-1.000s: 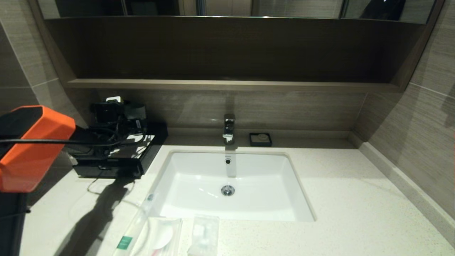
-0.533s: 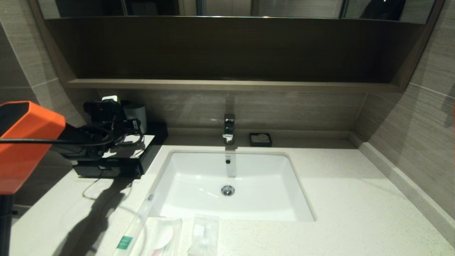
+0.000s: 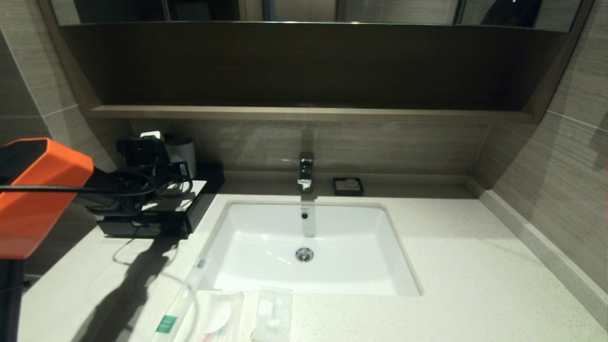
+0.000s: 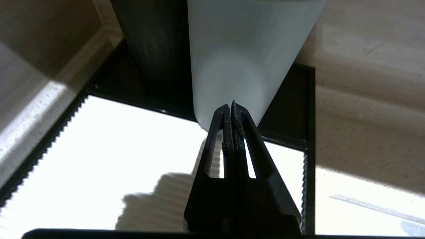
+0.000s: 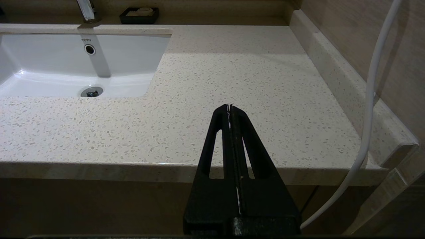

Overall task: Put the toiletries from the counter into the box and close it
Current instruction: Place the cup on the storage box

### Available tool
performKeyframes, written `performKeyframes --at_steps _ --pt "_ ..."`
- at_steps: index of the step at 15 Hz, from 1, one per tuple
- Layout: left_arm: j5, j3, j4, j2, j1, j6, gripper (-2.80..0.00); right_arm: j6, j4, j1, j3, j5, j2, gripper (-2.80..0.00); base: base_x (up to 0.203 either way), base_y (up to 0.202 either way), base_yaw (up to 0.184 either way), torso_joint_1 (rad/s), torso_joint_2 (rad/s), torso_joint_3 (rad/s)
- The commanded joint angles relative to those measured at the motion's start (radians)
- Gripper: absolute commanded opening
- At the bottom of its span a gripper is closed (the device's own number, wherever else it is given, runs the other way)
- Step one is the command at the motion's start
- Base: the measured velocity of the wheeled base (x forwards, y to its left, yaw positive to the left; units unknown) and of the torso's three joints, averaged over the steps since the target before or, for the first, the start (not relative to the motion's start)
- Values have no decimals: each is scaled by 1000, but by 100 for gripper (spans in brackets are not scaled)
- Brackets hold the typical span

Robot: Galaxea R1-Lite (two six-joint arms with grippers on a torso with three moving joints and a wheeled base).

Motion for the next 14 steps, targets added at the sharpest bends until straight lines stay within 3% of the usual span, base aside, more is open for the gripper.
performKeyframes --at_steps 1,14 --pt "0 -3 -4 29 -1 0 -280 0 0 0 2 0 -2 -280 0 0 0 0 0 0" --pt "0 -94 -3 95 -5 -1 -280 -2 0 0 2 0 -2 -280 0 0 0 0 0 0"
